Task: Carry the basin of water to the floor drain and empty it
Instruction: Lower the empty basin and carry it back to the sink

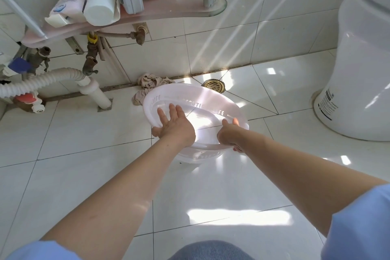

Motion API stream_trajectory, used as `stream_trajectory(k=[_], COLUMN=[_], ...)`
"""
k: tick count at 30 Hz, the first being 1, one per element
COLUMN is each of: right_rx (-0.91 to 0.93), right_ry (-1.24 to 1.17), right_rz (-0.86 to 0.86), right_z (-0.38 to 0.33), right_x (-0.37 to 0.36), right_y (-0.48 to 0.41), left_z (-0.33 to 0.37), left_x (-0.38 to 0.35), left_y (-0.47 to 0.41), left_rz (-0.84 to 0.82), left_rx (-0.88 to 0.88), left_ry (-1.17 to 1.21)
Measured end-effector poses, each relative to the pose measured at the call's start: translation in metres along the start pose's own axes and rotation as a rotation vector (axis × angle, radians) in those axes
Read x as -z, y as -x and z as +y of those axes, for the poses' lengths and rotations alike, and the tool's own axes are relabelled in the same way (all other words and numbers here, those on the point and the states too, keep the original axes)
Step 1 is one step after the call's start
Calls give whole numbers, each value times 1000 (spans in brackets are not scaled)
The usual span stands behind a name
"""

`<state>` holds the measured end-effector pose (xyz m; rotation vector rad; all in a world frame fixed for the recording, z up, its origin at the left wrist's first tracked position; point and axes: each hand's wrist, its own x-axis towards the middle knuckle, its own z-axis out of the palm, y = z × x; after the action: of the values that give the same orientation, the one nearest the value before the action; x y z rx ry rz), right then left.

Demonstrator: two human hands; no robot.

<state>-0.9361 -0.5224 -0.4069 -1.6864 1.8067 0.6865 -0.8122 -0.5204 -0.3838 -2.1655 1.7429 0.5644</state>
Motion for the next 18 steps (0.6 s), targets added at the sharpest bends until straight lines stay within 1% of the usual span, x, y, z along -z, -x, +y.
stream_trajectory(k=[1, 2, 3, 5, 8, 12, 18], right_rx=[30, -7, 31, 32, 38, 58, -3], right_ry=[22, -5, 41, 97, 120, 166, -47], right_rz=[13, -7, -15, -63, -91, -53, -16], right_z=[0, 1, 4, 7, 4, 3, 2], right_x=[-3, -4, -7, -8, -10, -12, -15], right_y=[-4, -8, -15, -16, -15, -13, -2], left_z=[0, 0, 0, -1, -1, -3, -7], left_x=[0, -1, -1, -2, -4, -7, -14], left_y=[0, 0, 0, 0, -1, 0, 3], left_rz=[-2, -4, -5, -1, 5, -4, -23], left_rx=[2, 4, 5, 5, 7, 26, 87], left_ry=[-2, -4, -6, -6, -3, 1, 33])
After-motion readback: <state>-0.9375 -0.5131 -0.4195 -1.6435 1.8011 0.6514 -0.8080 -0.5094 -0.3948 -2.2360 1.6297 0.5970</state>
